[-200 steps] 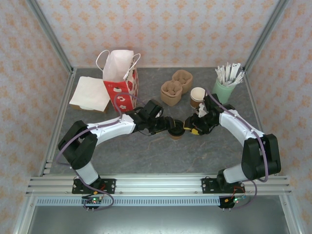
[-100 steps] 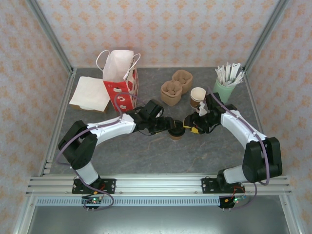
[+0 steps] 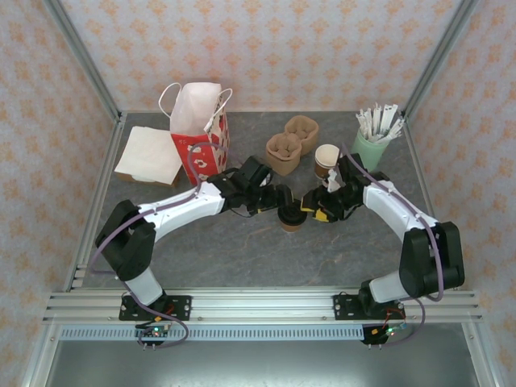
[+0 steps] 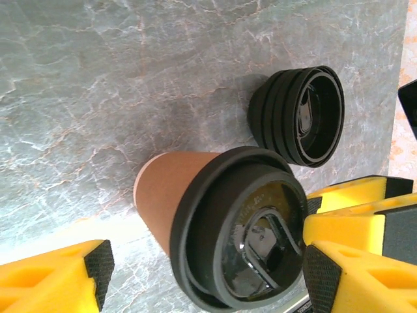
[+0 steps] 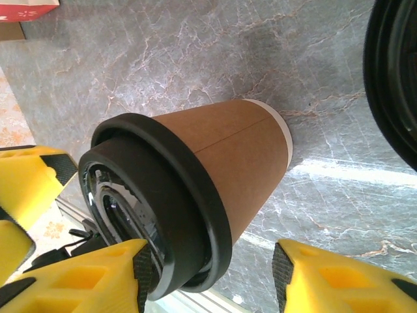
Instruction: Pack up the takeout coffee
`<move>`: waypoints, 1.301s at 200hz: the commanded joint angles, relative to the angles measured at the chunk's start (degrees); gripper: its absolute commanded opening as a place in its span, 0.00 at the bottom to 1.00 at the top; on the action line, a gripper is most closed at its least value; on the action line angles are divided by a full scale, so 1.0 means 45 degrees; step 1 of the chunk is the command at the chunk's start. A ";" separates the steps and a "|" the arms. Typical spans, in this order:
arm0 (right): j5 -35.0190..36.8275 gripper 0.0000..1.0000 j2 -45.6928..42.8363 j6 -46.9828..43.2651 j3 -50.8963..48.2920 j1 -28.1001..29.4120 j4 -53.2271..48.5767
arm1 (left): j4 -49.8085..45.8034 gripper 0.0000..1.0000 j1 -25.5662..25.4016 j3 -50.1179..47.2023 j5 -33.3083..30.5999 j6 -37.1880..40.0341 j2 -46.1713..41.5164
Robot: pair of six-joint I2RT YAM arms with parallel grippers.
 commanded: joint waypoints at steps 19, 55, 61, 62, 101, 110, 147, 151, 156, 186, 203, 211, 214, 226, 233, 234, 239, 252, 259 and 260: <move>0.0004 0.53 0.0241 -0.0004 0.0339 0.0159 0.0155 | 0.0625 0.73 0.0476 -0.1353 0.0193 -0.0665 -0.1228; 0.0226 0.53 0.0390 -0.0083 0.0359 0.0237 -0.0053 | 0.1387 0.68 0.0521 -0.2026 0.0874 -0.1013 -0.1376; 0.0288 0.53 0.0392 -0.0096 0.0352 0.0237 -0.0092 | 0.1492 0.68 0.0520 -0.2085 0.0953 -0.1058 -0.1326; 0.0294 0.53 0.0392 -0.0112 0.0355 0.0237 -0.0110 | 0.1511 0.68 0.0520 -0.2092 0.0958 -0.1058 -0.1324; 0.0447 0.52 0.0446 -0.0219 0.0303 0.0295 -0.0255 | 0.1813 0.64 0.0520 -0.2193 0.1332 -0.1211 -0.0942; 0.0440 0.52 0.0451 -0.0211 0.0300 0.0304 -0.0275 | 0.1828 0.64 0.0520 -0.2196 0.1372 -0.1214 -0.0877; 0.0611 0.52 0.0470 -0.0265 0.0320 0.0333 -0.0371 | 0.1719 0.58 0.0500 -0.2196 0.1488 -0.1158 -0.0599; 0.0595 0.52 0.0500 -0.0266 0.0320 0.0334 -0.0384 | 0.1680 0.58 0.0500 -0.2196 0.1472 -0.1155 -0.0572; 0.0622 0.52 0.0501 -0.0285 0.0339 0.0334 -0.0417 | 0.1649 0.57 0.0500 -0.2196 0.1460 -0.1137 -0.0547; 0.0688 0.52 0.0562 -0.0335 0.0352 0.0354 -0.0484 | 0.1792 0.56 0.0481 -0.2367 0.1515 -0.1155 -0.0429; 0.0711 0.52 0.0613 -0.0400 0.0393 0.0373 -0.0541 | 0.1937 0.56 0.0464 -0.2318 0.1768 -0.1156 -0.0238; 0.0729 0.51 0.0628 -0.0403 0.0415 0.0374 -0.0575 | 0.1950 0.56 0.0442 -0.2291 0.1837 -0.1138 -0.0136; 0.0740 0.51 0.0627 -0.0415 0.0417 0.0374 -0.0577 | 0.1954 0.56 0.0442 -0.2276 0.1841 -0.1138 -0.0106; 0.0785 0.51 0.0680 -0.0423 0.0417 0.0393 -0.0600 | 0.1869 0.56 0.0422 -0.2236 0.1807 -0.1107 -0.0013; 0.0798 0.51 0.0684 -0.0422 0.0417 0.0393 -0.0609 | 0.1776 0.56 0.0424 -0.2215 0.1755 -0.1099 0.0030; 0.0803 0.51 0.0685 -0.0422 0.0417 0.0393 -0.0622 | 0.1771 0.56 0.0423 -0.2215 0.1749 -0.1098 0.0028; 0.0824 0.51 0.0683 -0.0427 0.0419 0.0408 -0.0624 | 0.1744 0.55 0.0422 -0.2223 0.1715 -0.1096 0.0054; 0.0887 0.51 0.0682 -0.0441 0.0426 0.0413 -0.0687 | 0.1731 0.54 0.0423 -0.2284 0.1675 -0.1100 0.0090; 0.0927 0.51 0.0690 -0.0463 0.0437 0.0426 -0.0723 | 0.1711 0.54 0.0422 -0.2308 0.1646 -0.1077 0.0119; 0.0936 0.51 0.0687 -0.0482 0.0437 0.0419 -0.0728 | 0.1709 0.54 0.0422 -0.2311 0.1646 -0.1077 0.0122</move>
